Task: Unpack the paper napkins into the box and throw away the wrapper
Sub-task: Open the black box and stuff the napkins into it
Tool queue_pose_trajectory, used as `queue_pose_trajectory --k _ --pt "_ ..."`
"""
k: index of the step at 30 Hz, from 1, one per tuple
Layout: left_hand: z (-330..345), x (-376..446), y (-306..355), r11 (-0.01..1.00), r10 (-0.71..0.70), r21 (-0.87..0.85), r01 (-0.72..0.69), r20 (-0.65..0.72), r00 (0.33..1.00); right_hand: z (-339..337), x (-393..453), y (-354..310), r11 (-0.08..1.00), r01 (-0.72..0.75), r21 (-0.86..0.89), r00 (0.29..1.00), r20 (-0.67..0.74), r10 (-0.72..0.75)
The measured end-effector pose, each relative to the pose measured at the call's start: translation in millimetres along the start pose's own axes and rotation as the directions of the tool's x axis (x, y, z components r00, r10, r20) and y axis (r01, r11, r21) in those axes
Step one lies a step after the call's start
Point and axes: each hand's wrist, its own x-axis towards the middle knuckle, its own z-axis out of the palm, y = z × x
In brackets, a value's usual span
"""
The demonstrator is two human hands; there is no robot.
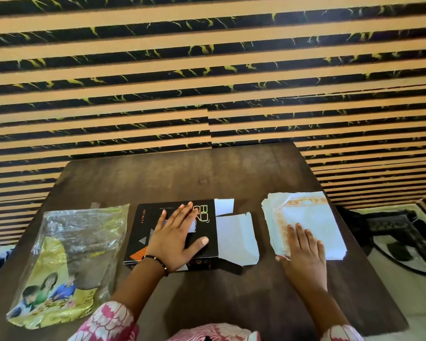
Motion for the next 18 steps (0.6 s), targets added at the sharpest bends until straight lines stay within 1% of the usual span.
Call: queue_pose_trajectory --k 2,5,7,9,12,14,16,17,18 --pt "1 0 -1 1.000 0.000 0.007 0.000 -0.002 1.000 -1 2 -2 1.000 0.002 -0.027 1.000 -0.019 -0.003" --pt "3 1 -3 1.000 0.000 0.005 0.000 -0.021 1.000 -3 2 -2 0.995 0.064 -0.081 0.997 -0.045 -0.068" --pt "3 1 -2 1.000 -0.005 0.001 0.005 -0.009 1.000 -8 6 -2 0.994 0.076 -0.081 0.995 -0.061 -0.081" --pt "2 1 -1 1.000 -0.002 -0.003 0.002 -0.008 1.000 -17 12 -2 0.997 0.054 -0.058 0.997 -0.052 -0.057" --pt "3 0 -1 1.000 -0.012 0.010 0.012 -0.038 0.999 -39 25 -5 0.999 -0.047 -0.012 0.998 -0.048 0.046" --pt "4 -2 0 1.000 -0.002 0.010 0.003 -0.094 0.996 -57 37 -6 0.995 -0.099 0.033 0.989 -0.110 0.102" --pt "0 -4 7 0.998 0.047 -0.024 -0.051 -0.152 0.987 -81 48 -8 0.992 -0.093 0.088 0.970 -0.217 0.110" --pt "-4 -6 16 0.995 0.039 -0.079 -0.055 -0.189 0.981 -93 52 -11 0.991 -0.074 0.111 0.957 -0.271 0.102" --pt "-5 -5 28 0.979 -0.011 -0.202 -0.035 -0.220 0.975 -106 54 -17 0.988 -0.051 0.144 0.945 -0.314 0.094"
